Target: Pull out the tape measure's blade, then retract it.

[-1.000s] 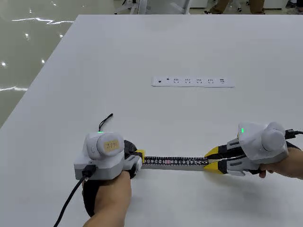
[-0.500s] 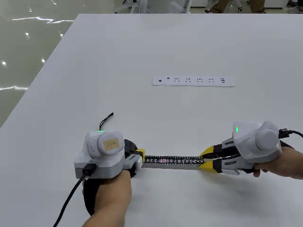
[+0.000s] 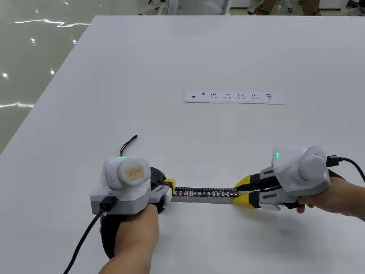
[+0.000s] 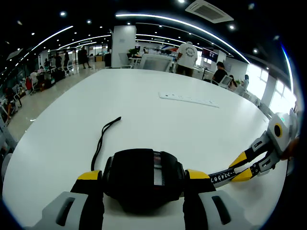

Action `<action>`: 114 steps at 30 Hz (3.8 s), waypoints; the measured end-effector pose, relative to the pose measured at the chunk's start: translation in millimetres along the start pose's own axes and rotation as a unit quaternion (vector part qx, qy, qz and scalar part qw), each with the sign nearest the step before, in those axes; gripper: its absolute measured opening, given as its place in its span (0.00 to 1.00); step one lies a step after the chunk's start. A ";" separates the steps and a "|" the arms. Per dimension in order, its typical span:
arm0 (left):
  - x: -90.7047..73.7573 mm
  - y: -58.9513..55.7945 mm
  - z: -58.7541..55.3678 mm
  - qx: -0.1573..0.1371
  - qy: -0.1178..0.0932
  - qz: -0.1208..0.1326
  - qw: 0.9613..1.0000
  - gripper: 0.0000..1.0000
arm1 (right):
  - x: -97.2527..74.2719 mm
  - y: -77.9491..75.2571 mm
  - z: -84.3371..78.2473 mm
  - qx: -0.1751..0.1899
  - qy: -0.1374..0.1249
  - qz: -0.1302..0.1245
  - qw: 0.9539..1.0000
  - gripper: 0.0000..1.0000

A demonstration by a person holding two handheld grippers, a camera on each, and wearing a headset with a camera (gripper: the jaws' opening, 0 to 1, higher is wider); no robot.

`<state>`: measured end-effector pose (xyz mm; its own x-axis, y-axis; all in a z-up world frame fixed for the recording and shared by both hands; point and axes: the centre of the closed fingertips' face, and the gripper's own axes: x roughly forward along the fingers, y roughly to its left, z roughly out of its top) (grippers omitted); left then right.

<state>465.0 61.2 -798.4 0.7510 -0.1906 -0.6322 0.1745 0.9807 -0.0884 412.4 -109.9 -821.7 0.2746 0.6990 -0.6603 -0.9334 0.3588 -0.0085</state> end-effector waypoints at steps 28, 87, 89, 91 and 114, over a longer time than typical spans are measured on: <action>-0.3 0.5 -0.2 -0.002 0.002 -0.001 1.000 0.64 | 18.2 4.5 14.6 0.005 -0.007 0.001 1.000 0.12; -0.2 0.6 -0.1 -0.010 0.005 -0.007 1.000 0.64 | 62.4 14.2 54.0 -0.002 -0.020 0.007 1.000 0.12; -0.2 0.6 -0.1 -0.010 0.005 -0.007 1.000 0.64 | 62.6 14.2 54.1 -0.002 -0.020 0.007 1.000 0.12; -0.2 0.6 -0.1 -0.010 0.005 -0.007 1.000 0.64 | 63.6 14.5 54.8 -0.003 -0.020 0.006 1.000 0.12; -0.5 0.9 -0.6 -0.013 0.011 -0.009 1.000 0.64 | 82.5 18.9 70.3 -0.009 -0.022 0.004 1.000 0.12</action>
<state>464.3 62.3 -798.6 0.7341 -0.2078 -0.6464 0.1716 0.9779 -0.1195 433.6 -1.9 -823.5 0.2762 0.7282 -0.6272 -0.9397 0.3416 -0.0172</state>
